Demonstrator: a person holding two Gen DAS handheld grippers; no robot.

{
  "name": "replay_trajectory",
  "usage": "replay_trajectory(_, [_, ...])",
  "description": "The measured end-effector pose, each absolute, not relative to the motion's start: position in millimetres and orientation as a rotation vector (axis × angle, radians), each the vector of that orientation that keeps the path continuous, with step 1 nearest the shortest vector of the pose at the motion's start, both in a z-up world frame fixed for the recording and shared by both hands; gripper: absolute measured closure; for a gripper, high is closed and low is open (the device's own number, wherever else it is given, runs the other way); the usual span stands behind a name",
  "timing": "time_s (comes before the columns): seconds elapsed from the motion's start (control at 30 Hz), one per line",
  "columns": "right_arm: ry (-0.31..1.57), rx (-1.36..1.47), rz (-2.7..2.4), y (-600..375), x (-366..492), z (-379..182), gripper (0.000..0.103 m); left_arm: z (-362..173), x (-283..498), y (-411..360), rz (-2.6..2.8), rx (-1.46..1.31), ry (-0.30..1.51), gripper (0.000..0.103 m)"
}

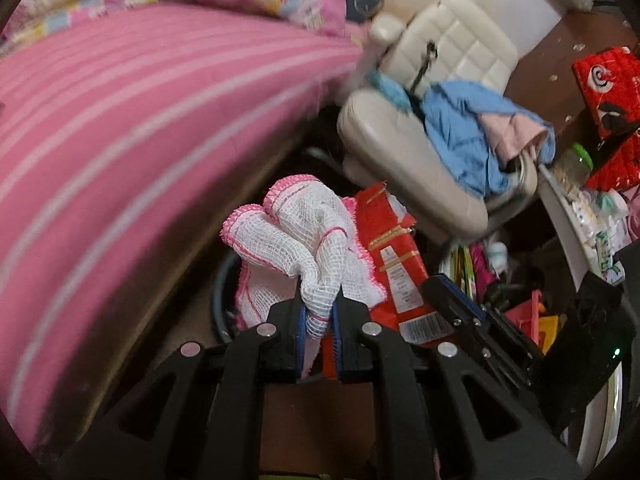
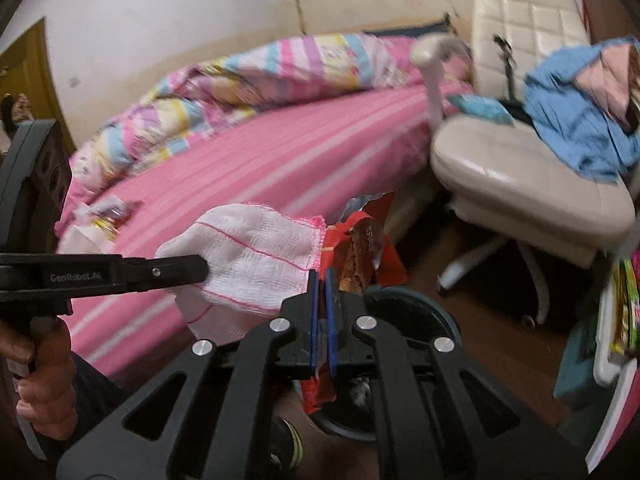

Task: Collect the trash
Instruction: 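Lift the red bag and white cloth and carry both toward the black bin, then open the right tool over the bin while the left tool releases the cloth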

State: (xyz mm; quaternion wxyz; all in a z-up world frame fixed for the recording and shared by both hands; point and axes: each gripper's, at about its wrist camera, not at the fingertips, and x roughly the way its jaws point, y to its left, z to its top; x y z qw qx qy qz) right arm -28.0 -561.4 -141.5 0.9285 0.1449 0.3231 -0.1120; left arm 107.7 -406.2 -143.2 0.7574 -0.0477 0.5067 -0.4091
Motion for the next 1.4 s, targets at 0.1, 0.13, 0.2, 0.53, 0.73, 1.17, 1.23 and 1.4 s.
replay_trajectory(0.1, [0.713,0.318,-0.261,-573,-29,-167,0.099,-170,110,-422,-0.905,-0.104,1.160,0.093])
replay_trajectory(0.13, [0.731,0.325,-0.271,-577,-30,-177,0.099,-180,112,-426,-0.899,-0.080,1.178,0.093])
replay_trajectory(0.2, [0.759,0.340,-0.285,-582,-30,-191,0.099,-196,115,-438,-0.895,-0.047,1.216,0.093])
replay_trajectory(0.53, [0.878,0.366,-0.341,-599,-14,-250,0.099,-246,139,-485,-0.863,0.087,1.305,0.092])
replay_trajectory(0.73, [0.938,0.349,-0.366,-603,-7,-275,0.097,-267,142,-506,-0.869,0.141,1.335,0.085])
replay_trajectory(1.17, [0.982,0.329,-0.434,-607,-21,-289,0.086,-282,139,-517,-0.877,0.213,1.327,0.053])
replay_trajectory(1.23, [0.972,0.323,-0.443,-606,-23,-286,0.065,-281,138,-516,-0.874,0.220,1.316,0.045])
replay_trajectory(1.4, [0.935,0.317,-0.470,-604,-26,-278,0.033,-278,140,-510,-0.832,0.241,1.285,0.035])
